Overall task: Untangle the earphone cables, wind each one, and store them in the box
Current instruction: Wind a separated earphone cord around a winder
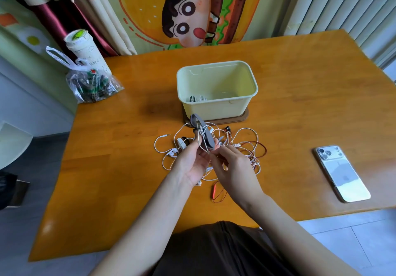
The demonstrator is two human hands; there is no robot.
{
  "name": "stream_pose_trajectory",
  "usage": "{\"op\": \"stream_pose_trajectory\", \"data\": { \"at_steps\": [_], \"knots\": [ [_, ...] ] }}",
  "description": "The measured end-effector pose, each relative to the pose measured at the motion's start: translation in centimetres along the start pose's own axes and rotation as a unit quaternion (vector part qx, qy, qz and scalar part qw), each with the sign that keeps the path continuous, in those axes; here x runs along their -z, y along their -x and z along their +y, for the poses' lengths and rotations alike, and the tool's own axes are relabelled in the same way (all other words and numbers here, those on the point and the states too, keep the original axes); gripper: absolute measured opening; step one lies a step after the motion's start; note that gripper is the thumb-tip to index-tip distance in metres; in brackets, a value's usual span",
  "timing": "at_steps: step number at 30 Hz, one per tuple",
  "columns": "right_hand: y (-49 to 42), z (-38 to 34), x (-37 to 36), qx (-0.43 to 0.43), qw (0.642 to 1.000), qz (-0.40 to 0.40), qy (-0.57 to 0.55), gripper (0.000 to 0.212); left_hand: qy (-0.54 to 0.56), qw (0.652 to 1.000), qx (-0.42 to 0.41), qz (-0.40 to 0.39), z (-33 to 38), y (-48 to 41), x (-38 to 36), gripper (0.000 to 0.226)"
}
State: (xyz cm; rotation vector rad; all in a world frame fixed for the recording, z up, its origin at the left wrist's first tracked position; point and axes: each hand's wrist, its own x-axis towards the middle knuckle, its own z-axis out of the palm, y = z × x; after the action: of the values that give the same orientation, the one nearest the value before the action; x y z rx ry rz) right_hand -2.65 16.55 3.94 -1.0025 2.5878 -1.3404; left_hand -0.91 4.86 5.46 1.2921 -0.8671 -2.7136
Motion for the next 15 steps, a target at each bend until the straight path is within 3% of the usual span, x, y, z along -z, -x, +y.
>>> {"op": "stream_pose_trajectory", "data": {
  "at_steps": [11,15],
  "knots": [
    [0.12,0.55,0.2,-0.057,0.998,0.007,-0.04,0.019,0.022,0.999,0.0,-0.024,-0.15,0.22,0.43,0.026],
    [-0.15,1.08,0.5,-0.073,0.997,0.011,-0.028,0.016,-0.018,0.999,0.004,-0.033,-0.45,0.19,0.58,0.026]
  ]
}}
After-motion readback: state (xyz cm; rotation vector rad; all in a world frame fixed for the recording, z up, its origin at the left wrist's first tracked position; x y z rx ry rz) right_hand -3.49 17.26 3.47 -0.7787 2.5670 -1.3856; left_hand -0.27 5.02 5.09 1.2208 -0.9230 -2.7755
